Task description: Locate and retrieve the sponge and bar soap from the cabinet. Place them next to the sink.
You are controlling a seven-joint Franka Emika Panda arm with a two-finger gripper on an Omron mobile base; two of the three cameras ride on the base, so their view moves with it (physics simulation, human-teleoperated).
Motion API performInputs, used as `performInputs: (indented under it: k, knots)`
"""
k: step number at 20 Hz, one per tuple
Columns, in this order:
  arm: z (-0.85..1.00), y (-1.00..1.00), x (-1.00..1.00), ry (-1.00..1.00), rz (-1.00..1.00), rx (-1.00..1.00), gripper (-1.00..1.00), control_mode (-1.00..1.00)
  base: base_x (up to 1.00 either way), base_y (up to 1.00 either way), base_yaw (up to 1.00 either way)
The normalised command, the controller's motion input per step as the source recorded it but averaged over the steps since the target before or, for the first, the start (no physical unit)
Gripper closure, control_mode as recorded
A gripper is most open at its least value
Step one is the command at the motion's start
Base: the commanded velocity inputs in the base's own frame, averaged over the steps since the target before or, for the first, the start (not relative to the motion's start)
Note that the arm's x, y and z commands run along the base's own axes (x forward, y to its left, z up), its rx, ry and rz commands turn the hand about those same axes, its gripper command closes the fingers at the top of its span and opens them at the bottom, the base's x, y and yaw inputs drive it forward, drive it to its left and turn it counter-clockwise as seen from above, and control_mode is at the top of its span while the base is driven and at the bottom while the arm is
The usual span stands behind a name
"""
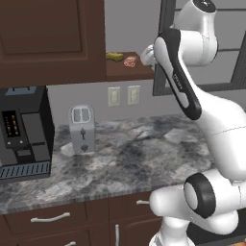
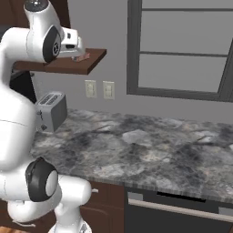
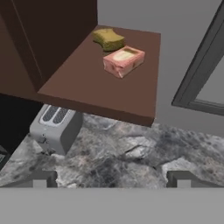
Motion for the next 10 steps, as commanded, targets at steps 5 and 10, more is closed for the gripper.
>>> performInputs:
  k: [5,10]
  knots:
    - [0.0,0.19,0.68,0.0,0.02,-0.05,-1.0,-1.0,0.0,0.0,0.0]
    - [-0.04,0.02,0.63,0.0,0.05,0.0,-1.0,-1.0,0.0,0.0,0.0]
